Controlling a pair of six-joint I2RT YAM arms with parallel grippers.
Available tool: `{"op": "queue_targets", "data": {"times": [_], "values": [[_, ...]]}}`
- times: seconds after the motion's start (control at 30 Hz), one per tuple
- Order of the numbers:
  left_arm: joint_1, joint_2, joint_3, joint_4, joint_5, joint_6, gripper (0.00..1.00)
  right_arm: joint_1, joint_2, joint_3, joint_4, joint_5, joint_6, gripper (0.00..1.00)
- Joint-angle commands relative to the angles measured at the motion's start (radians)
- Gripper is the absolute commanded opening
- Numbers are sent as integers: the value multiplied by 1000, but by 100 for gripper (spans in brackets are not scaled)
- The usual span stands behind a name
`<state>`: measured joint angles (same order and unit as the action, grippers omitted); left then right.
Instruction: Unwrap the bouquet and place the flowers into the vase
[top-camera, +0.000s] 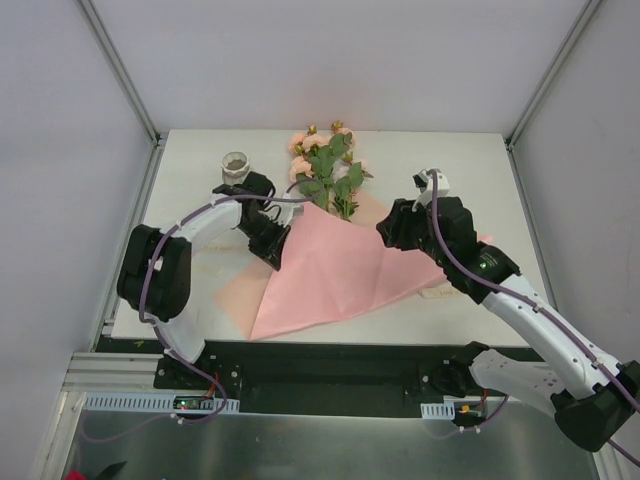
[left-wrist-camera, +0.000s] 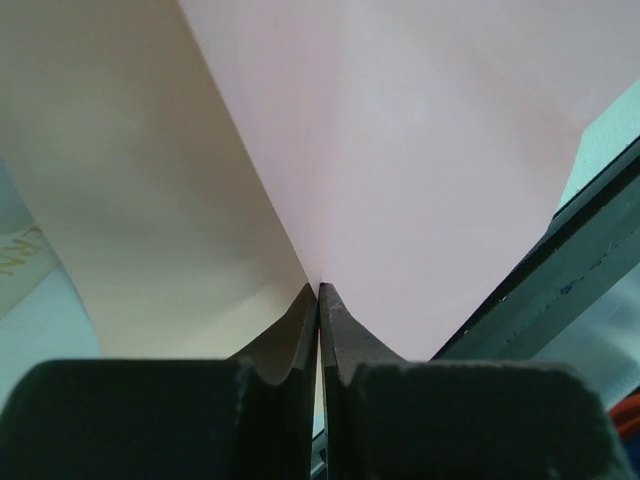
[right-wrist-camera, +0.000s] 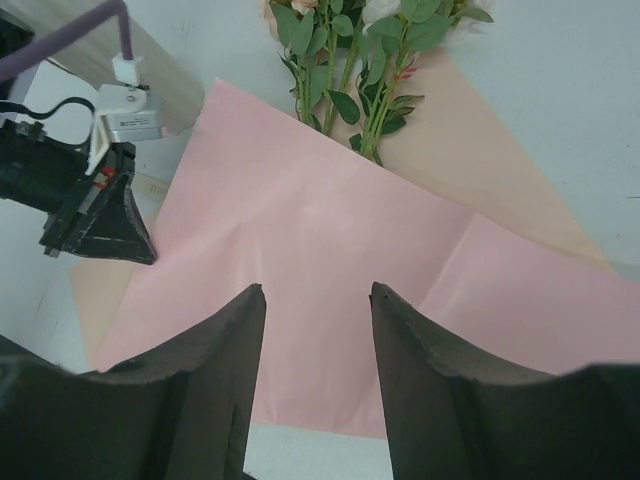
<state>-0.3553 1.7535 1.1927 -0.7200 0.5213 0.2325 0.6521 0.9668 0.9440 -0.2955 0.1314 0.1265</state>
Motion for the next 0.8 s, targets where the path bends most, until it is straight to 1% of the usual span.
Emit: {"op": "queue_targets", "data": {"times": [0.0, 0.13, 0.17, 0.2, 0.27, 0.37, 0.4, 0.6, 0.63, 0.7, 0.77], "values": [[-63, -192, 19, -28, -7, 89, 0, -6, 29, 93, 16, 19, -28, 49], [-149, -325, -24, -48, -27, 162, 0, -22, 61, 153, 3, 27, -54, 49], [-192, -382, -33, -50, -33, 175, 0, -34, 70, 167, 1, 24, -57, 49], [-209, -409, -51, -59, -33, 204, 0, -42, 76, 191, -2, 20, -64, 49], [-270, -486, -68, -73, -35, 226, 0, -60, 95, 217, -5, 4, -67, 49], [-326, -554, -84, -120, -24, 257, 0, -86, 142, 265, -8, -35, -65, 49], [-349, -565, -85, -136, -14, 274, 0, -91, 157, 277, -11, -45, -65, 49], [-401, -621, -113, -249, 84, 336, 0, -112, 291, 367, -10, -122, -74, 49], [-416, -626, -111, -265, 94, 350, 0, -112, 314, 390, -16, -180, -79, 48], [-431, -629, -96, -331, 132, 395, 0, -112, 387, 462, -50, -217, -91, 46], [-455, -632, -79, -372, 149, 421, 0, -111, 450, 498, -83, -288, -82, 42]]}}
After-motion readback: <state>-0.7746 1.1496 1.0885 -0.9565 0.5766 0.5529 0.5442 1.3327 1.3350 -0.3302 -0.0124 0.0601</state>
